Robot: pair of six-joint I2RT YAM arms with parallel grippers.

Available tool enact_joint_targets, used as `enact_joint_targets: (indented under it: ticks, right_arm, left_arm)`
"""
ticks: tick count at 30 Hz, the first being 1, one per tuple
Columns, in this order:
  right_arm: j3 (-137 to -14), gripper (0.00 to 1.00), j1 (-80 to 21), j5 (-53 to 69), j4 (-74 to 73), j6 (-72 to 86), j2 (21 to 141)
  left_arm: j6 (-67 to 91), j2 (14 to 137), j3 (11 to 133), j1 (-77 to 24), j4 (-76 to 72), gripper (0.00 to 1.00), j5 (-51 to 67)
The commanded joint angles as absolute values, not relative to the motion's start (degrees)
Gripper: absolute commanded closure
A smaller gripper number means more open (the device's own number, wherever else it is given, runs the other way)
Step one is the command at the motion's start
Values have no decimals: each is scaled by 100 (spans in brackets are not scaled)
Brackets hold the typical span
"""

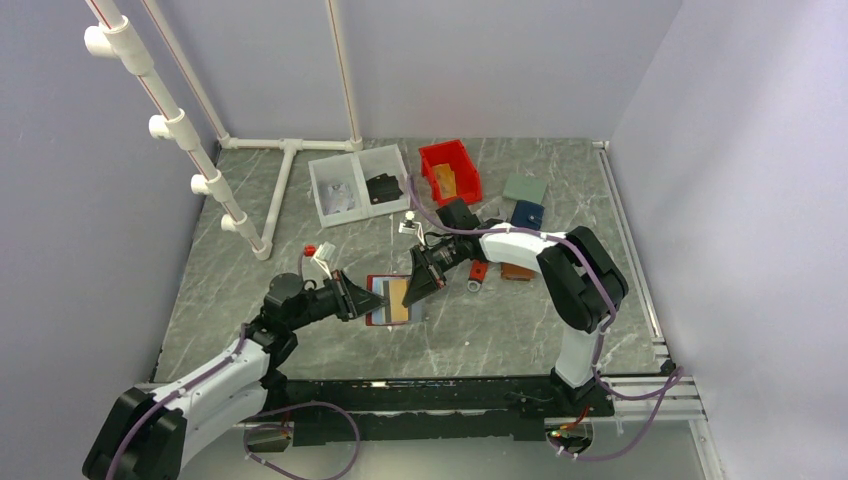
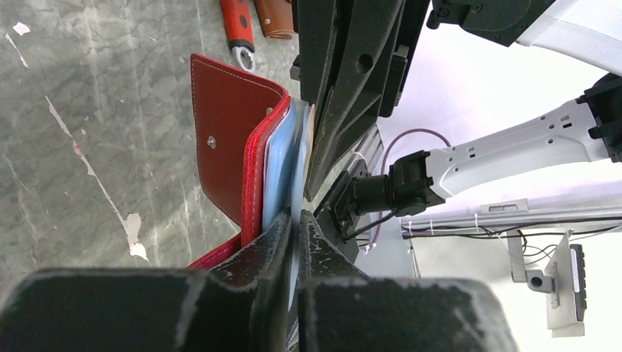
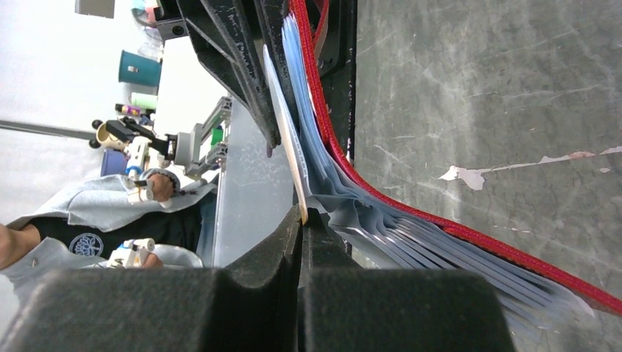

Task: Take the credit cards out of the card holder
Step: Remove the credit card from the card holder.

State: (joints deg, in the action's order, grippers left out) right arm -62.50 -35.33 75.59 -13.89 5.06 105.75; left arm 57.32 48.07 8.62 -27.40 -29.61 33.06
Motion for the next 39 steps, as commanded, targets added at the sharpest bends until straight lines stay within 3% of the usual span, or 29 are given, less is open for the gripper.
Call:
enact_joint_targets:
  ticks: [1,7,34,39]
  right_arm:
    - [-6352,100,-3482,7716,-1399,248,10529]
    - [-6369,100,-3446,7702,-1496,128,10576]
    - [-6489,100,-3350,7573,-2011,-537,10775]
    - [-6707,100,-3222,7367,-2713,-1378,10802]
  left_arm:
    - [5826,4679,844,-2660,-3226,91,3388]
    - [5911,4771,754,-2581,-3504,99,3513]
    - [5953,4726,611,-2270,-3559,100,3858]
    - [5839,4767,619,-2180,-3085,100,3753]
